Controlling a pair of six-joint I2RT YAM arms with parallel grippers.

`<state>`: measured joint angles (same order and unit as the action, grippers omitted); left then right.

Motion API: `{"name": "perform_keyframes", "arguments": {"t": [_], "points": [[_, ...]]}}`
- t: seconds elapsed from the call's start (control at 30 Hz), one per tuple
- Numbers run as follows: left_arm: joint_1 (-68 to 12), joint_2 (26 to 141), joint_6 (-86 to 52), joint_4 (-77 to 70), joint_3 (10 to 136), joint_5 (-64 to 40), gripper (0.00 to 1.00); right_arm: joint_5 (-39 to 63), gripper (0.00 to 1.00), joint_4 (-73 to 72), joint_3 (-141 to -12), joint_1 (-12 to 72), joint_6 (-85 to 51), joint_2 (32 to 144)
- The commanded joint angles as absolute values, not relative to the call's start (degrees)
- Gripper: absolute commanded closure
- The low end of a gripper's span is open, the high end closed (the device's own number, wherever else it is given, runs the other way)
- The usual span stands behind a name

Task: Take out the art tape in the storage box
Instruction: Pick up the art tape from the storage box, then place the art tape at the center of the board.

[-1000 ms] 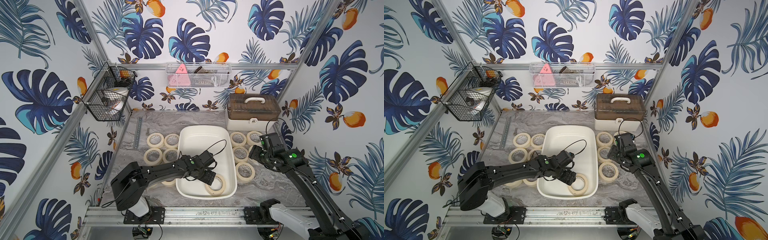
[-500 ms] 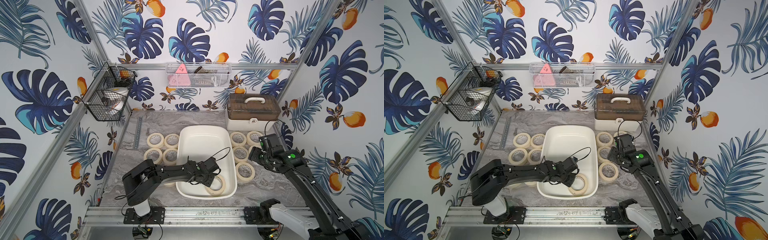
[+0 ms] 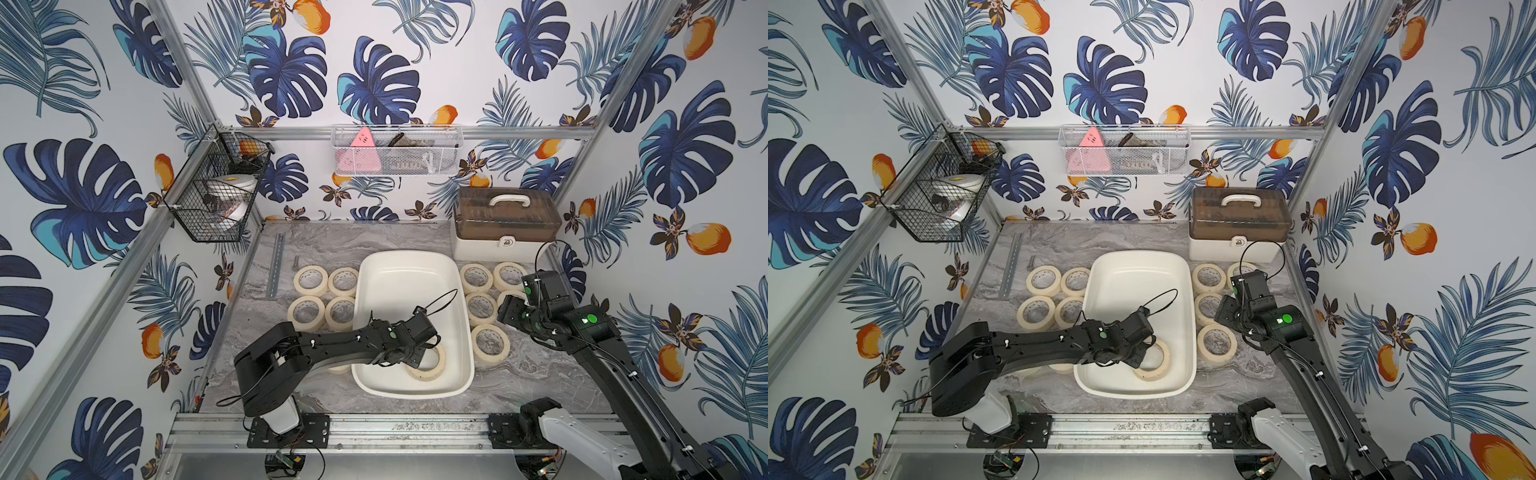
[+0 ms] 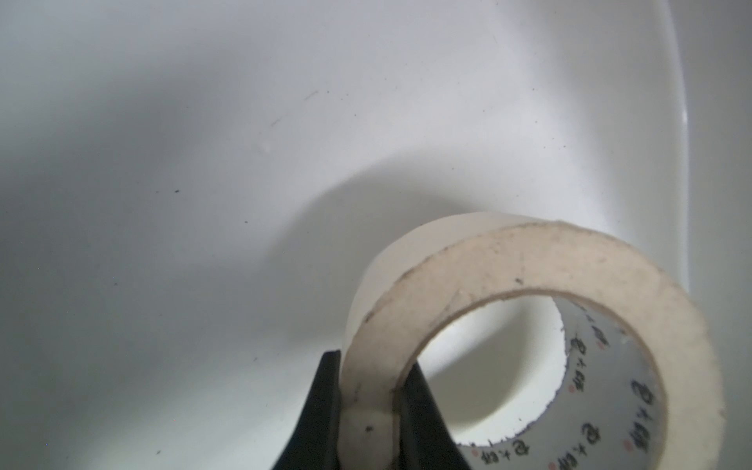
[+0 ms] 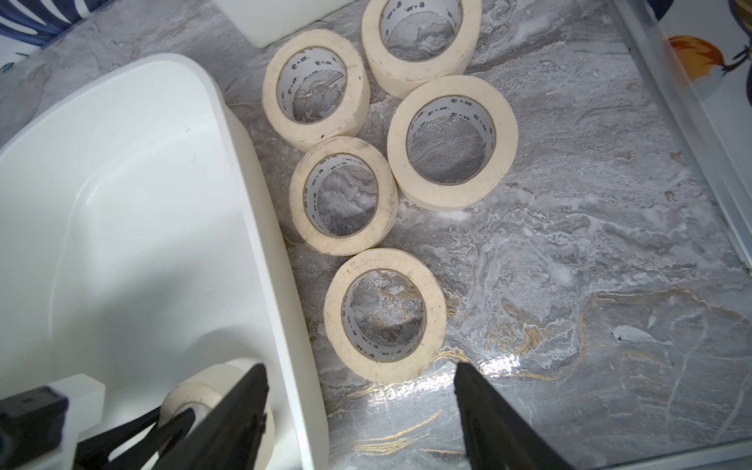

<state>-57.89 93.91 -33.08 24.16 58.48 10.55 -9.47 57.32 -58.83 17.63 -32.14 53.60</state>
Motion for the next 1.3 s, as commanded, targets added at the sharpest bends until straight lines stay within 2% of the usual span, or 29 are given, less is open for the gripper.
{"name": "perform_keyframes", "arguments": {"t": [0.0,0.13,0.33,0.53,0.83,1.0,1.1,1.27], "points": [[-57.83,91.13,-36.92,28.01,60.02,15.46,1.0,-4.59,0.23,53.35,-57.68,17.71,-29.25,52.42],[-57.83,89.58,-40.86,31.39,63.24,17.07,1.0,0.56,0.22,50.89,-56.11,17.66,-27.36,52.03],[-57.83,93.31,-45.12,39.86,72.85,18.11,1.0,9.47,0.22,47.72,-54.31,18.08,-26.14,52.6],[-57.83,97.02,-48.11,41.4,79.41,15.31,1.0,6.68,0.21,46.76,-52.31,22.36,-26.4,51.82],[-57.92,101.97,-54.24,43.61,86.54,11.5,1.0,-3.42,0.21,45.55,-52.03,35.59,-30.12,54.97],[-58.01,101.63,-54.91,43.07,86.41,10.55,1.0,-6.8,0.23,44.91,-51.39,36.74,-30.63,57.2],[-58.01,101.0,-55.01,43.01,85.83,10.86,1.0,-7.7,0.29,43.31,-50.56,36.8,-31.6,58.13],[-58.01,100.63,-55.03,42.82,85.12,10.65,1.0,-8.56,0.33,41.86,-50.62,36.91,-31.97,60.24]]}}
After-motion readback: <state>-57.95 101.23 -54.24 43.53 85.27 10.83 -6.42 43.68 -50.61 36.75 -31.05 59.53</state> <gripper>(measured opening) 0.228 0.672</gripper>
